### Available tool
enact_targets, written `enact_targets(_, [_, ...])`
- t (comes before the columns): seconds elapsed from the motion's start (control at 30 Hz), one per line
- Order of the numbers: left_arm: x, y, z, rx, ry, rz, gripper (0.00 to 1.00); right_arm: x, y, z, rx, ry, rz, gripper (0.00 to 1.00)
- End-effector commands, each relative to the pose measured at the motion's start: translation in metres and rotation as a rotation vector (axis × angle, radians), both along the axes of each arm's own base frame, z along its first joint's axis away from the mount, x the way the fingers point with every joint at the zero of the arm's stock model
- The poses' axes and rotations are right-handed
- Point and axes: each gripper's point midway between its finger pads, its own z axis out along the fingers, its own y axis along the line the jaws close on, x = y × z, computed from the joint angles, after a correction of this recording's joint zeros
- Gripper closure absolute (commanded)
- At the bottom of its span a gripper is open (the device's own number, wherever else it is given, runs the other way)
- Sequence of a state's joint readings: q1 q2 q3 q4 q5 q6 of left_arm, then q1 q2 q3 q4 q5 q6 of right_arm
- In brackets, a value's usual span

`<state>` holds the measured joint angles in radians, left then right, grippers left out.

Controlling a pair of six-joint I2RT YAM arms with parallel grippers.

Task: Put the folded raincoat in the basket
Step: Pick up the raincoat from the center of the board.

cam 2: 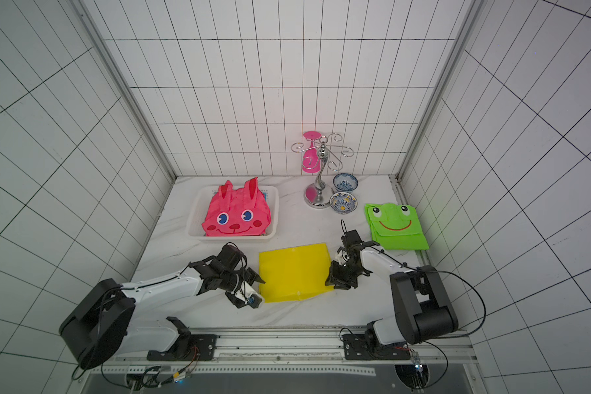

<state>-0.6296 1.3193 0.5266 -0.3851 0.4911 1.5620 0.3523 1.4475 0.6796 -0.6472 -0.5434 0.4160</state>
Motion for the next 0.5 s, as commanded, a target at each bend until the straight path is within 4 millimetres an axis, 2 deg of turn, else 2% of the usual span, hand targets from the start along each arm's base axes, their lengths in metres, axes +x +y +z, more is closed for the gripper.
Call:
enact_targets(0.0, [-0.009,0.0,-0.001,-0.007,-0.007,-0.063,0.22,0.0,0.006,0.004,0.057,0.003,0.001,0.76])
enact_targets(0.2, [-0.002,0.003,-0.018,0.068,0.011,-0.054,0.27,-0.003,0.013,0.012,0.117,-0.013,-0.012,0.83])
enact_targets(0.33, [-0.004,0.006,-0.026,0.078,0.001,-0.06,0.38,-0.005,0.016,0.012,0.146,-0.005,-0.03,0.96])
enact_targets(0.4, [-0.008,0.006,-0.03,0.069,0.008,-0.072,0.51,-0.007,0.015,0.009,0.138,0.013,-0.046,1.0])
enact_targets(0.47, [-0.009,0.006,-0.032,0.064,0.014,-0.073,0.72,-0.008,0.015,0.008,0.14,0.021,-0.056,1.0])
